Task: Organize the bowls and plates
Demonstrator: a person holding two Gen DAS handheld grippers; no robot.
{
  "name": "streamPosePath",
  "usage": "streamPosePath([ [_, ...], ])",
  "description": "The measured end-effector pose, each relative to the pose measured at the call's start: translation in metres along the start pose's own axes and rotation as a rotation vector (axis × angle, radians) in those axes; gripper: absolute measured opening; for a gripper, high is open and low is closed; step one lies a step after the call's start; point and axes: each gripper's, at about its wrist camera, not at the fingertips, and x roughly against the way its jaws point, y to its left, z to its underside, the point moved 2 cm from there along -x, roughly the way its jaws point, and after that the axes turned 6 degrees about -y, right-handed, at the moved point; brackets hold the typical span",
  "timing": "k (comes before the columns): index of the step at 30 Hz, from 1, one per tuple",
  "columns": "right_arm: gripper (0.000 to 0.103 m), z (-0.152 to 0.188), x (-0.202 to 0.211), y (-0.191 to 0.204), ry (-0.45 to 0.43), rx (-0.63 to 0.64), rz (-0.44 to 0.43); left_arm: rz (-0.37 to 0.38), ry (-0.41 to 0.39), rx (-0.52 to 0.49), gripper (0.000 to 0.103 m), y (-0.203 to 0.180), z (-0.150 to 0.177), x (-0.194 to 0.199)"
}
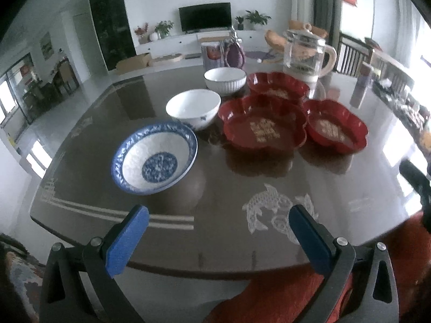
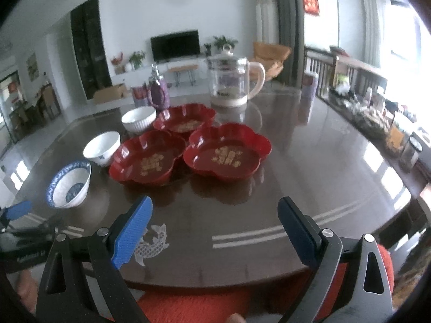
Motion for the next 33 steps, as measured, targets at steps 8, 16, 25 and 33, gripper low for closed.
streamPosePath([
  [8, 0.096, -0.003, 0.011, 0.004, -0.083, 0.042, -0.073, -0.032, -0.064, -0.008, 0.103, 0.000, 0.002, 0.023],
  [16, 0.096, 0.007, -0.001, 0.017, 0.049, 0.079, -0.131, 0.008, -0.063, -0.044, 0.103, -0.006, 0.009, 0.032],
  [25, 0.096, 0.013, -0.010, 0.009, 0.157, 0.019, -0.105, 0.020, -0.049, -0.019, 0.103, 0.001, 0.015, 0.034],
  [33, 0.096, 0.013, -0.005, 0.005, 0.155, 0.006, -0.054, 0.036, -0.050, -0.014, 0.103, 0.003, 0.009, 0.030],
])
